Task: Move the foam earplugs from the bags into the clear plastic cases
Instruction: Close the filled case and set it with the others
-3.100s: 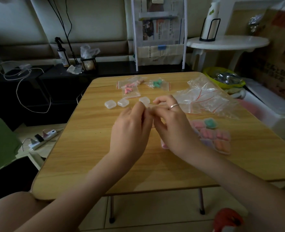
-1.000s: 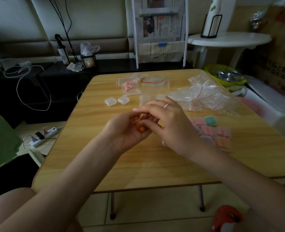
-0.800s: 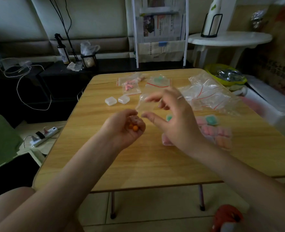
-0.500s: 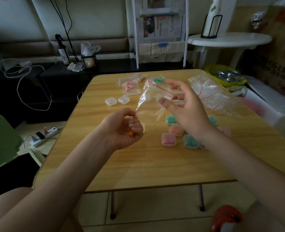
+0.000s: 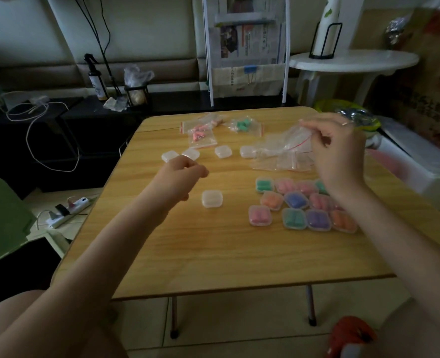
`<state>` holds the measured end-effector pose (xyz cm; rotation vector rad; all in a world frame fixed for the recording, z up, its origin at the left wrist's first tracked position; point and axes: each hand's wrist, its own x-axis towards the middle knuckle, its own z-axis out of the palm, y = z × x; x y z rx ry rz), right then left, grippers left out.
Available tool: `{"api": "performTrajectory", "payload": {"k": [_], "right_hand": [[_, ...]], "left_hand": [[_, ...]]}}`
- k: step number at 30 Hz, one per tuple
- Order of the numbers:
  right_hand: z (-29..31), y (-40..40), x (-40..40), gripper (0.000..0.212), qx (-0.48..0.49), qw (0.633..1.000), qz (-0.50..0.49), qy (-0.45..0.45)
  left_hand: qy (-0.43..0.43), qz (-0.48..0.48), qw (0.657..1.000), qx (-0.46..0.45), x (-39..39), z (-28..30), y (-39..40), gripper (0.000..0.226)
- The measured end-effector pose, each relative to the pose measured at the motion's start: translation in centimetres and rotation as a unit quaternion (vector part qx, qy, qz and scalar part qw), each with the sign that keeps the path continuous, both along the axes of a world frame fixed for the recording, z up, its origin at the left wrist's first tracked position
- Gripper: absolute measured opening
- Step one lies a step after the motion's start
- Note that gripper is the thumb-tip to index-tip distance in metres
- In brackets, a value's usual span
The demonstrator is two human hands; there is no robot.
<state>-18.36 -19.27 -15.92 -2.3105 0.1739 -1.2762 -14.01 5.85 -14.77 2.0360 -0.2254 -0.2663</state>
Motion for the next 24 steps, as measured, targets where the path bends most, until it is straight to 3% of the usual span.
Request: {"api": "performTrajectory", "payload": {"k": [4, 7, 14, 18, 21, 24], "right_hand": [[-2.3, -0.1, 0.7, 0.039, -0.051, 0.974, -0.045, 0.217], [-3.1, 0.1, 0.7, 0.046, -0.077, 0.949, -0.054, 0.302], [-1.7, 1.5, 0.1, 0.046, -0.128, 0.951, -0.058, 0.275], [-1.3, 4.1, -0.7, 0.040, -0.148, 0.959, 0.036, 0.239], [-1.2, 6.3, -1.4, 0.037, -0.064, 0.944, 0.186, 0.266], [-1.4, 7.9, -1.7, 0.048, 0.042, 0.920, 0.245, 0.303]], "left_hand": [[-0.052, -0.058, 0.987, 0.141, 0.0, -0.7, 0.0, 0.022], [-0.078, -0.106, 0.965, 0.227, 0.1, -1.3, 0.2, 0.038], [-0.129, -0.114, 0.950, 0.259, 0.4, -2.0, 0.3, 0.038], [-0.193, -0.082, 0.944, 0.253, 0.1, -2.2, 0.1, 0.038], [-0.256, -0.073, 0.936, 0.230, -0.6, -2.0, -0.4, 0.040], [-0.332, -0.078, 0.913, 0.222, -1.5, -2.0, -0.9, 0.039]]}}
